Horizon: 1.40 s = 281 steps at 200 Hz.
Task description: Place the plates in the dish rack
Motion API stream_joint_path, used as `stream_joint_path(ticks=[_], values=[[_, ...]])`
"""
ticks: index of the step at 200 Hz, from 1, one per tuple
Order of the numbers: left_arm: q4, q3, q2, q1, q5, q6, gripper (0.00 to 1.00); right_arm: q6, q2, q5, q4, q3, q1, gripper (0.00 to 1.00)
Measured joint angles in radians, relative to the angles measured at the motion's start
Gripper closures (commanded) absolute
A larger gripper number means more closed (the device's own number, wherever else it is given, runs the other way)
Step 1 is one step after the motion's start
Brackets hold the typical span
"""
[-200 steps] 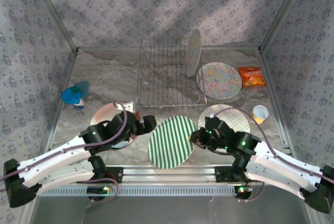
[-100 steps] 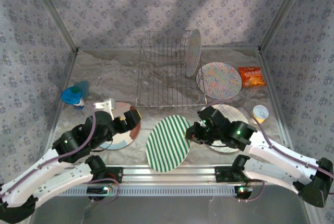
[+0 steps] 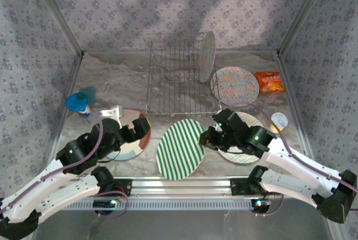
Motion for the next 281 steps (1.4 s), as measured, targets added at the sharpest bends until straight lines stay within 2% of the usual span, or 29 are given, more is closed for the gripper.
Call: stream_joint_path(ticks=[107,146,172,212,249,281], values=[[0.044,0.002,0.077,0.216,0.217,0.066,0.01,-0.056,0.042,-0.049,-0.006,0.087,-0.067,1.0],[0.045,0.034,0.097,0.317,0.338,0.106,0.01,-0.109,0.078,-0.102,-0.008,0.176,-0.151,1.0],[0.06,0.051,0.103,0.418,0.447,0.121,0.01,-0.159,0.111,-0.14,-0.011,0.249,-0.224,1.0],[0.179,0.04,0.109,0.581,0.627,0.078,0.01,-0.209,0.168,-0.187,-0.01,0.378,-0.331,1.0],[0.335,0.017,0.161,0.607,0.723,0.005,0.01,-0.211,0.206,-0.229,0.048,0.453,-0.422,1.0],[0.426,0.013,0.226,0.606,0.752,-0.029,0.01,-0.179,0.251,-0.263,0.122,0.456,-0.467,1.0]])
